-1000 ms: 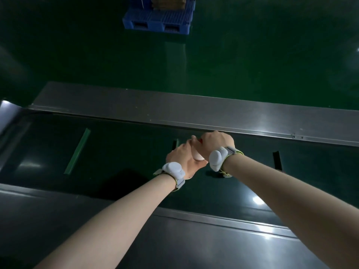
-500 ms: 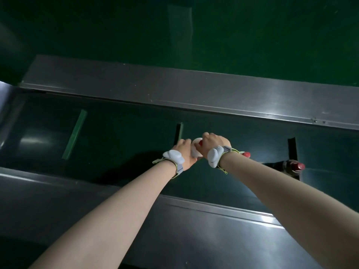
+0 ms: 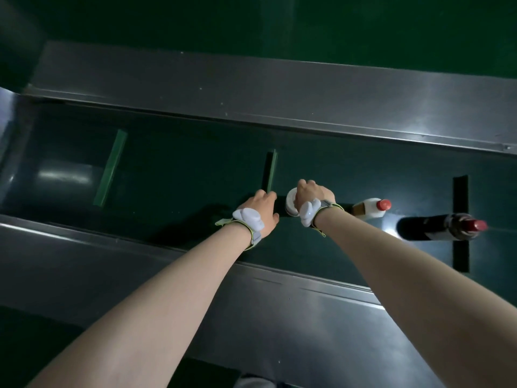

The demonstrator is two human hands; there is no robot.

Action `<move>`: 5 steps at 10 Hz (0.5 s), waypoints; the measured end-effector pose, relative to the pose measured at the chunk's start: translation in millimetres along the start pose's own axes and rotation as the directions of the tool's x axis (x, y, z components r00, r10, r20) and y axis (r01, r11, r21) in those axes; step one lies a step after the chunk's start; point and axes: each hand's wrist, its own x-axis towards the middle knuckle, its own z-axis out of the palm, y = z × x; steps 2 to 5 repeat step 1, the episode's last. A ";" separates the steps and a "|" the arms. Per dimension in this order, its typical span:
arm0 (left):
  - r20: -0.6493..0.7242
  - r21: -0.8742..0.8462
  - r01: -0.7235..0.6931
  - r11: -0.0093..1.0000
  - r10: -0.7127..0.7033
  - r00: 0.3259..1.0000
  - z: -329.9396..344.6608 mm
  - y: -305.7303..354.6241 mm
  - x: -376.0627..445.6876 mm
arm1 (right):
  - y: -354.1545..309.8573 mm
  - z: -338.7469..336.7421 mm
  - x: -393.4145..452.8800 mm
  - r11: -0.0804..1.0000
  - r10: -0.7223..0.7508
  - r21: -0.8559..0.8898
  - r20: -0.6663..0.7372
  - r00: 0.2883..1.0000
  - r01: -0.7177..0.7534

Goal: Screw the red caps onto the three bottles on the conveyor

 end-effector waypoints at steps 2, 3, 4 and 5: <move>-0.037 -0.022 -0.011 1.000 0.010 0.999 -0.5 -1.6 -1.9 | 2.7 -6.2 -13.3 1.000 0.002 -0.001 -0.005 1.000 -0.002; -0.037 -0.022 -0.011 1.000 0.010 0.999 -0.5 -1.6 -1.9 | 2.7 -6.2 -13.3 1.000 0.002 -0.001 -0.005 1.000 -0.002; -0.037 -0.022 -0.011 1.000 0.010 0.999 -0.5 -1.6 -1.9 | 2.7 -6.2 -13.3 1.000 0.002 -0.001 -0.005 1.000 -0.002; -0.037 -0.022 -0.011 1.000 0.010 0.999 -0.5 -1.6 -1.9 | 2.7 -6.2 -13.3 1.000 0.002 -0.001 -0.005 1.000 -0.002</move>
